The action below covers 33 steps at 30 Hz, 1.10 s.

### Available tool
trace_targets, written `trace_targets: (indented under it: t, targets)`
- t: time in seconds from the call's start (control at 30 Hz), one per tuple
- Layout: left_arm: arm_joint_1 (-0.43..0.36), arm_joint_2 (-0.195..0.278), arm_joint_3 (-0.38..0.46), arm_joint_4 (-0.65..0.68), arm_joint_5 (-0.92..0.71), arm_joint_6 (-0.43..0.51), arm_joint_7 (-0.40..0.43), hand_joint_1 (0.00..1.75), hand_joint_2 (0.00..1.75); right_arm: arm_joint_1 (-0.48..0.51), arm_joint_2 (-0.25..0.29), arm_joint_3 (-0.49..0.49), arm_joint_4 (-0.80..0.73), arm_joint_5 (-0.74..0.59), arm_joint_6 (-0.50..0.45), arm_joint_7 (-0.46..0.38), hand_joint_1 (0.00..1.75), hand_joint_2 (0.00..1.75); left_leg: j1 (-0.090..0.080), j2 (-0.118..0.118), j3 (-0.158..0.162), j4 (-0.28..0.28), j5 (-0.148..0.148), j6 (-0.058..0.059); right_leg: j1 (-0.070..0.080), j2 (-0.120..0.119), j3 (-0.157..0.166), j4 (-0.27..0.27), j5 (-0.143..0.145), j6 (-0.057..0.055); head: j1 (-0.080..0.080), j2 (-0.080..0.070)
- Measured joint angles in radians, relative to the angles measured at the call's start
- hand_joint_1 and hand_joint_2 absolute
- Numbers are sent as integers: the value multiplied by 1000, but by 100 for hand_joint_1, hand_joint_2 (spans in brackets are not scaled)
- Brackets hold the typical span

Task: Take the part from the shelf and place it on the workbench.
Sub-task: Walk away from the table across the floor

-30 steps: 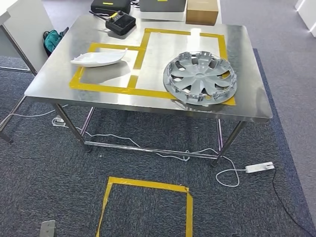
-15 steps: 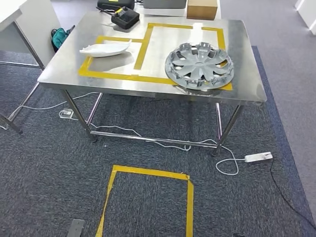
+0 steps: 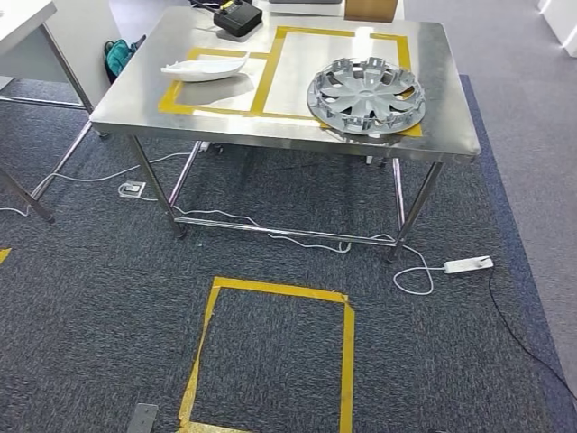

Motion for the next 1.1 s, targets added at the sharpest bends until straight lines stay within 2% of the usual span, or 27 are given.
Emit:
trace_targets:
  t: [0.03,0.07,0.13,0.17,0.2,0.23,0.27,0.3,0.33,0.37,0.4,0.43,0.47,0.5,0.53,0.57,0.6,0.67,0.7,0.73,0.77,0.8,0.87,0.9,0.93,1.03,1.1]
  targets:
    - [1,0,0,1,0,0,0,0,0,3,-1,0,0,0,0,0,0,0,0,2,-10,0,10,9,-2,2,-6,6,-12,6,1,0]
    - [3,-1,0,2,-2,0,0,0,0,6,-1,0,0,0,1,0,0,0,1,3,-22,-1,21,18,-4,5,-16,29,-44,12,2,0]
    - [3,-2,-2,2,-9,-1,0,0,0,8,-2,0,0,-1,2,-4,0,0,0,3,-52,-2,44,28,-5,10,-45,131,-146,19,6,0]
    - [4,-3,-4,2,-14,-2,0,0,0,7,-2,0,0,-2,1,-6,0,0,-1,2,-68,-1,57,29,-5,11,-58,196,-187,22,8,0]
    - [4,-3,-7,2,-19,-4,0,0,0,5,-2,0,0,-3,-1,-8,0,0,-2,2,-85,-1,70,29,-5,11,-63,252,-199,22,8,0]
    - [4,-3,-10,3,-24,-8,0,0,0,4,-2,0,0,-3,-4,-9,0,0,-3,2,-102,0,83,28,-5,12,-57,284,-185,21,8,0]
    - [4,-3,-13,3,-28,-12,0,0,0,4,-2,0,0,-4,-7,-9,0,0,-3,2,-118,1,96,26,-4,12,-37,286,-153,19,8,0]
    - [4,-3,-17,3,-32,-17,-1,0,0,4,-2,0,0,-3,-9,-10,0,0,-4,2,-132,2,108,23,-4,13,1,254,-120,16,8,0]
    - [4,-3,-20,3,-35,-20,-3,0,0,2,-2,0,0,-3,-10,-10,0,0,-4,0,-143,3,119,19,-4,16,54,192,-108,11,8,0]
    - [4,-3,-22,3,-38,-23,-5,0,0,0,-1,0,0,-2,-10,-12,0,0,-5,-1,-150,4,128,14,-3,20,116,110,-118,7,8,0]
    - [3,-4,-24,3,-40,-25,-8,0,0,-2,-1,0,0,-2,-11,-13,0,0,-7,-2,-154,5,137,9,-2,24,164,37,-140,3,8,0]
    - [2,-4,-25,3,-41,-27,-12,0,0,-4,0,0,0,-1,-12,-15,0,0,-8,-2,-156,6,145,4,-1,27,193,-15,-163,-1,7,0]
    - [2,-3,-26,3,-42,-29,-14,0,0,-4,1,0,0,-1,-12,-16,0,0,-8,-2,-156,5,151,-2,1,27,205,-40,-173,-7,7,0]
    - [3,-3,-26,3,-42,-30,-16,0,0,-4,3,0,0,-1,-12,-17,0,0,-6,-2,-157,5,156,-8,1,24,200,-43,-172,-14,7,0]
    - [4,-3,-26,3,-43,-30,-17,0,0,-2,4,0,0,0,-13,-18,0,0,-5,-2,-161,10,148,-13,1,22,196,-43,-166,-23,7,0]
    - [6,-3,-26,3,-44,-30,-18,0,0,-1,4,0,0,0,-13,-18,0,0,-3,-2,-169,30,124,-18,0,19,190,-43,-159,-32,6,0]
    - [8,-3,-26,3,-45,-31,-18,0,0,0,5,0,0,-1,-13,-19,0,0,-2,-2,-184,72,83,-23,-2,16,183,-44,-151,-39,4,0]
    - [9,-3,-27,3,-49,-31,-19,0,0,2,5,0,0,-1,-11,-21,0,0,-2,-1,-226,202,-8,-31,-1,11,166,-43,-137,-45,1,0]
    - [10,-3,-27,4,-51,-31,-19,0,0,4,5,-1,0,-1,-10,-22,0,0,-2,-1,-242,260,-34,-33,-1,8,160,-42,-131,-45,1,0]
    - [11,-3,-27,4,-52,-31,-19,0,0,5,5,-1,0,-1,-9,-22,0,0,-2,-1,-244,289,-38,-34,0,7,156,-41,-126,-44,1,0]
    - [11,-3,-27,4,-52,-31,-19,0,0,6,6,-1,0,-2,-9,-22,0,0,-2,-1,-227,279,-22,-34,0,5,153,-39,-122,-42,1,0]
    - [11,-3,-27,4,-53,-31,-19,0,0,6,6,-1,0,-2,-8,-22,0,0,-2,-1,-193,232,8,-31,0,4,152,-38,-119,-41,1,0]
    - [11,-3,-30,4,-54,-31,-19,0,0,6,6,-1,0,-3,-8,-23,0,0,-3,4,-111,100,62,-24,1,0,143,-32,-118,-36,1,0]
    - [11,-3,-31,4,-54,-31,-19,0,0,5,6,-1,0,-4,-8,-23,0,0,-4,5,-84,51,74,-20,4,-1,139,-29,-119,-33,2,0]
    - [11,-3,-33,5,-54,-31,-19,0,0,5,6,-1,0,-4,-8,-23,0,0,-5,6,-70,22,72,-15,6,-3,136,-25,-119,-29,2,0]
    - [11,-3,-36,5,-54,-31,-19,0,0,4,6,-1,0,-4,-8,-24,0,0,-3,2,-73,2,64,4,7,-5,126,-14,-122,-13,2,0]
    - [11,-4,-39,5,-54,-32,-21,0,0,5,6,-1,0,-4,-7,-24,0,0,1,0,-78,-1,70,17,5,2,94,47,-161,-1,7,0]
